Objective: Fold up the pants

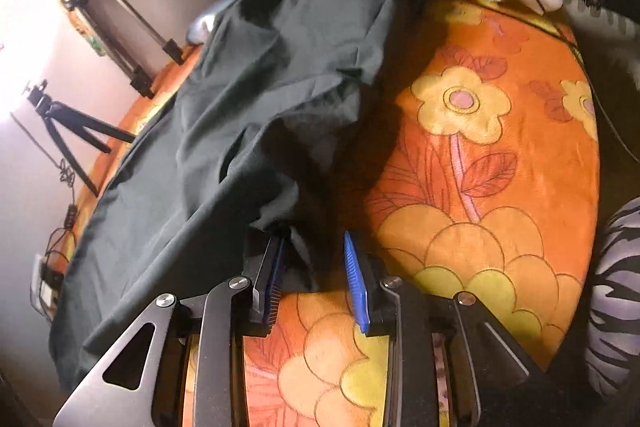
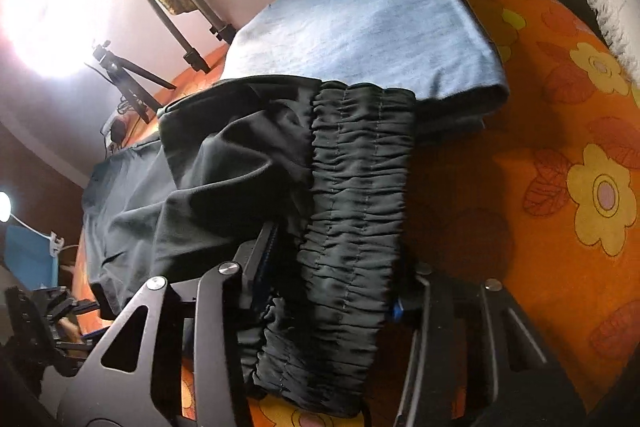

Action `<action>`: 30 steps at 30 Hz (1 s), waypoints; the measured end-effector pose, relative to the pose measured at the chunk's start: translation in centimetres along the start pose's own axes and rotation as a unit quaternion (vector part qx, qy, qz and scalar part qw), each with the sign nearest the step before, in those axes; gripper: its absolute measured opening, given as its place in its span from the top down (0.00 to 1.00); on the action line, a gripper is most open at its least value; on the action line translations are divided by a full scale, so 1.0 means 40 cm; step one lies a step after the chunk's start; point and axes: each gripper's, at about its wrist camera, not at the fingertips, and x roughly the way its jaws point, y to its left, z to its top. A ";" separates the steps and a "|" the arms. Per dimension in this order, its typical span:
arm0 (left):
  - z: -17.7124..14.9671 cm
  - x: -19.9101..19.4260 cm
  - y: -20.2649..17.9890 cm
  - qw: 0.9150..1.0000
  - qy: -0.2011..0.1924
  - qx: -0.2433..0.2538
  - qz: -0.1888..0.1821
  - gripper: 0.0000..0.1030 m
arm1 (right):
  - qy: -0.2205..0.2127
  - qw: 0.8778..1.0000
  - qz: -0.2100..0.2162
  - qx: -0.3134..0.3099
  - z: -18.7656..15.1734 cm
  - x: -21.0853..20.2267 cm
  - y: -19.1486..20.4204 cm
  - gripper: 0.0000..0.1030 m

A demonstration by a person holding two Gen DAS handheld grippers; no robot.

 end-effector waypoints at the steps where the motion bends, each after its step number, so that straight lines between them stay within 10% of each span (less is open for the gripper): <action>1: 0.006 0.005 0.007 1.000 0.000 -0.003 -0.005 0.73 | 0.002 1.000 -0.001 0.000 0.000 0.001 0.002 0.59; 5: 0.021 0.030 0.046 0.998 0.004 -0.035 -0.043 0.95 | 0.008 1.000 -0.013 0.007 0.006 0.004 0.007 0.68; 23: 0.012 -0.115 0.078 0.978 -0.048 -0.130 -0.158 0.98 | 0.052 0.985 -0.139 -0.084 -0.006 -0.215 0.132 0.87; 30: 0.041 -0.134 -0.002 0.968 -0.061 -0.107 -0.219 0.98 | 0.068 0.981 -0.179 -0.020 -0.119 -0.324 0.008 0.87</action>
